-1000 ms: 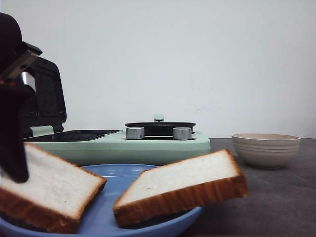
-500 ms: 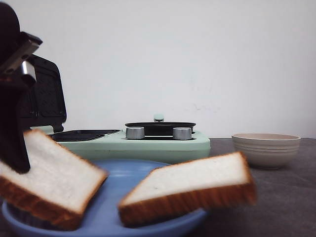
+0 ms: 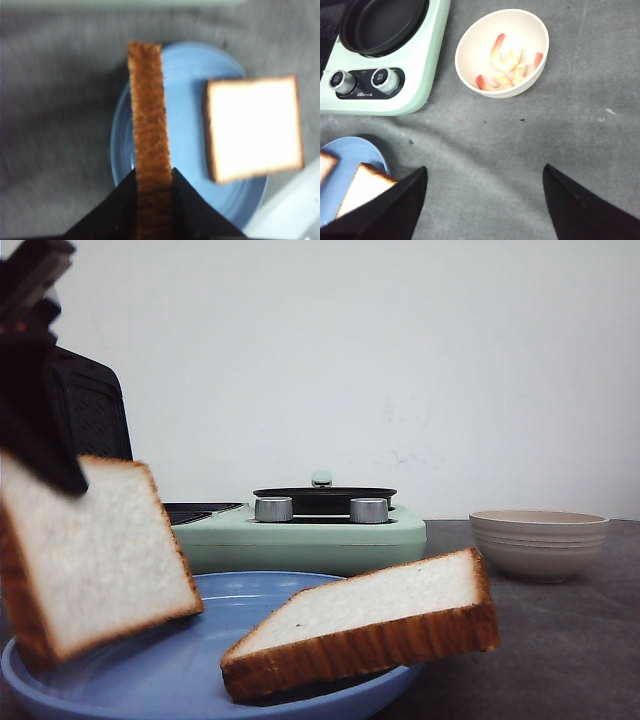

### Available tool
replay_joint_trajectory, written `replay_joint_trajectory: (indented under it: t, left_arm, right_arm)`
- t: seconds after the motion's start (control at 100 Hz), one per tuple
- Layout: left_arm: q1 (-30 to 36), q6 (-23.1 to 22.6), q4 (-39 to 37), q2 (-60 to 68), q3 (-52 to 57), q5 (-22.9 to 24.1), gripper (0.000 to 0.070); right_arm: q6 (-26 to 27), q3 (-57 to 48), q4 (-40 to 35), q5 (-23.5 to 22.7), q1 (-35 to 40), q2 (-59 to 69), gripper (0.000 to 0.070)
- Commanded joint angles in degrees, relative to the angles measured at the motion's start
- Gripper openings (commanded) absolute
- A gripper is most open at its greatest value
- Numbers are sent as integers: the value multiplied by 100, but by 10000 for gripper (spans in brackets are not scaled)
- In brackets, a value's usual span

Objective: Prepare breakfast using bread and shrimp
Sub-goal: 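Lift the bread slice with the left gripper toward the sandwich press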

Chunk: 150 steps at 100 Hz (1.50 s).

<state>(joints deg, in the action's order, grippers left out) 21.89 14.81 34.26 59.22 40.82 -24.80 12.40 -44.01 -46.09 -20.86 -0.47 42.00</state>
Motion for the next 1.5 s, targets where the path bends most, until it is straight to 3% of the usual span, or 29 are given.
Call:
replay_joint_trajectory:
  t: [0.0,0.32,0.51,0.83,1.18,1.49]
  left_arm:
    - [31,94,-221,-77,83,109,3]
    - [31,48,-1327,-424,101,730,3]
    - [31,-306,-1794,-409,291,1204,4]
    - [28,-1674,-1917,96,1309,2133,4]
    - [31,-3381,-2065,1781,2675,3187,3]
    - [31,-4465,-2385,3241,3722,4070,3]
  right_arm:
    - [-50,-74,42,-11,-4,22,456]
    - [-83,-74,39,-11,-4,22,456]
    - [-87,-74,42,-13,-4,22,456]
    - [-114,-74,61,-11,-4,22,456]
    - [-129,-74,61,-11,-4,22,456]
    - [-133,-74,61,-11,-4,22,456]
